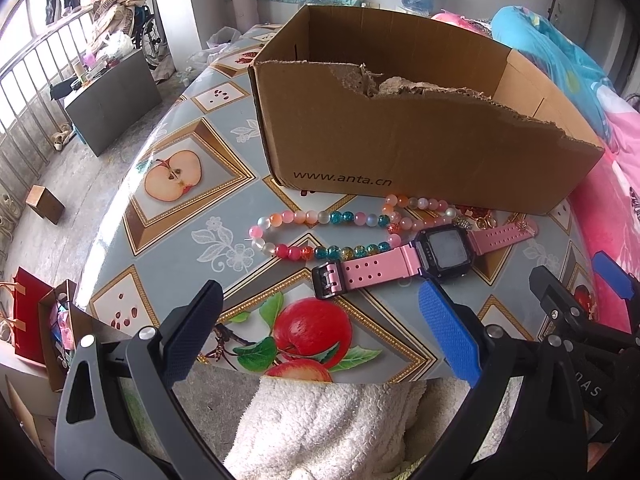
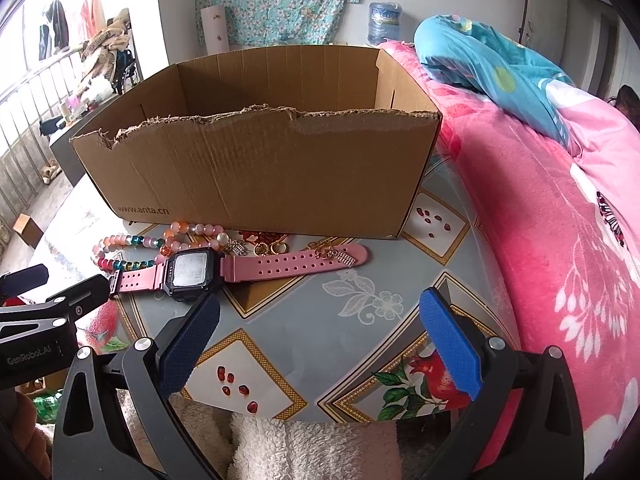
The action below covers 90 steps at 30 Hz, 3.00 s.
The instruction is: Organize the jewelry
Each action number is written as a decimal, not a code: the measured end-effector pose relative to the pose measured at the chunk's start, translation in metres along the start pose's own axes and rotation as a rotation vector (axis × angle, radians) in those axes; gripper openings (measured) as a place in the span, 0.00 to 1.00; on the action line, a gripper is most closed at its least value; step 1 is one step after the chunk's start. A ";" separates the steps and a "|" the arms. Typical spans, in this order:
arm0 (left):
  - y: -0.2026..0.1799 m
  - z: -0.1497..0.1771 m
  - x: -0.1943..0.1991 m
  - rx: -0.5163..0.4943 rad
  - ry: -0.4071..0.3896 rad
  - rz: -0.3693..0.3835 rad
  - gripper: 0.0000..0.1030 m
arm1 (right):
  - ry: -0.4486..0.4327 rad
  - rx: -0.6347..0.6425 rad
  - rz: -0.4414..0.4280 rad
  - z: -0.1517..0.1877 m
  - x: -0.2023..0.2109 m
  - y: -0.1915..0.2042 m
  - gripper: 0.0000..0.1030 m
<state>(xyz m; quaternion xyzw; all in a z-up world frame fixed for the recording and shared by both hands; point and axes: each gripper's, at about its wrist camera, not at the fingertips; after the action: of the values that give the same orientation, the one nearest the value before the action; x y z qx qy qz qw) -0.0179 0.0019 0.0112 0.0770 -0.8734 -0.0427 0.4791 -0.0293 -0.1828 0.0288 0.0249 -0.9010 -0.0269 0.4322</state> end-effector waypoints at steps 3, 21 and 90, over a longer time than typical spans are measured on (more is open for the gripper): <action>-0.001 0.001 0.005 -0.002 -0.017 -0.002 0.92 | -0.008 0.001 0.002 0.000 0.003 0.000 0.95; 0.013 0.010 0.026 0.035 -0.172 0.229 0.92 | -0.187 0.081 0.005 0.005 0.034 0.000 0.95; -0.035 0.040 -0.021 -0.628 -0.350 0.226 0.14 | 0.419 0.419 -0.748 -0.033 -0.076 0.028 0.46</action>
<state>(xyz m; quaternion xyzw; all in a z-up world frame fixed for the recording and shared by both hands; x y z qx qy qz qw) -0.0371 -0.0286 -0.0324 -0.1789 -0.8893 -0.2679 0.3246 0.0435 -0.1507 -0.0081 0.4390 -0.7097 0.0074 0.5509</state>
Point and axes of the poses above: each gripper's, at about its wrist camera, not at the fingertips, and x roughly against the way its jaws point, y to its left, z to its underside, and after that the axes turned 10 degrees about -z, right-handed
